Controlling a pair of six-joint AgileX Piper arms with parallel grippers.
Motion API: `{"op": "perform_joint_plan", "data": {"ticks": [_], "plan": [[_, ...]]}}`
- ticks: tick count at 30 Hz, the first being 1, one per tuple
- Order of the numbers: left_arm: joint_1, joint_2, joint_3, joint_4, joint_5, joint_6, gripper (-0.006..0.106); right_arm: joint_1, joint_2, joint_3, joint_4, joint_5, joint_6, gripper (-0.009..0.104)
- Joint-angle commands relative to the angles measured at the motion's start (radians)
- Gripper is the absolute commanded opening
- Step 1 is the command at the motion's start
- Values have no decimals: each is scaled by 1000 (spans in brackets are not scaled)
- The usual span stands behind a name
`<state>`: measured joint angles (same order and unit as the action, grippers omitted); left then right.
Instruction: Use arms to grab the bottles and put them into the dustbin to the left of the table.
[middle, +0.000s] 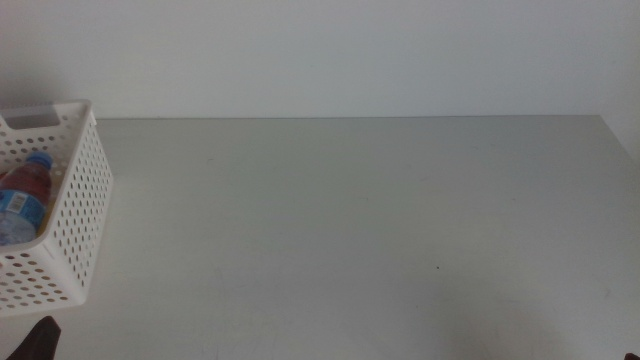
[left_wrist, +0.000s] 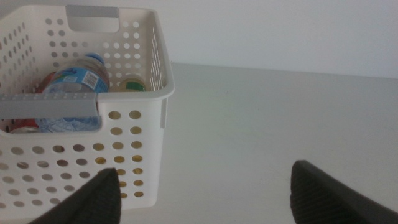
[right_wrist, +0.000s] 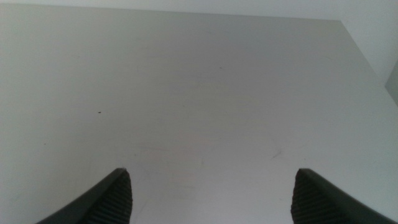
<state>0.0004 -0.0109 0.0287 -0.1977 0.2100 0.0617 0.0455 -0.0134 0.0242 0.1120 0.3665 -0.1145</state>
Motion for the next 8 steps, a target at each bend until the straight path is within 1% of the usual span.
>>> {"op": "perform_joint_plan", "data": {"ticks": [1,4,8], "plan": [[1,-28,3,3,-73,-13,94,-6,-21,-5,-6,-73,-9,66],[1,-28,3,31,-73,-12,94,-6,-21,-5,-6,-70,-9,66],[1,-26,3,30,-73,-12,94,-6,-21,-5,-6,-70,-9,66]]}}
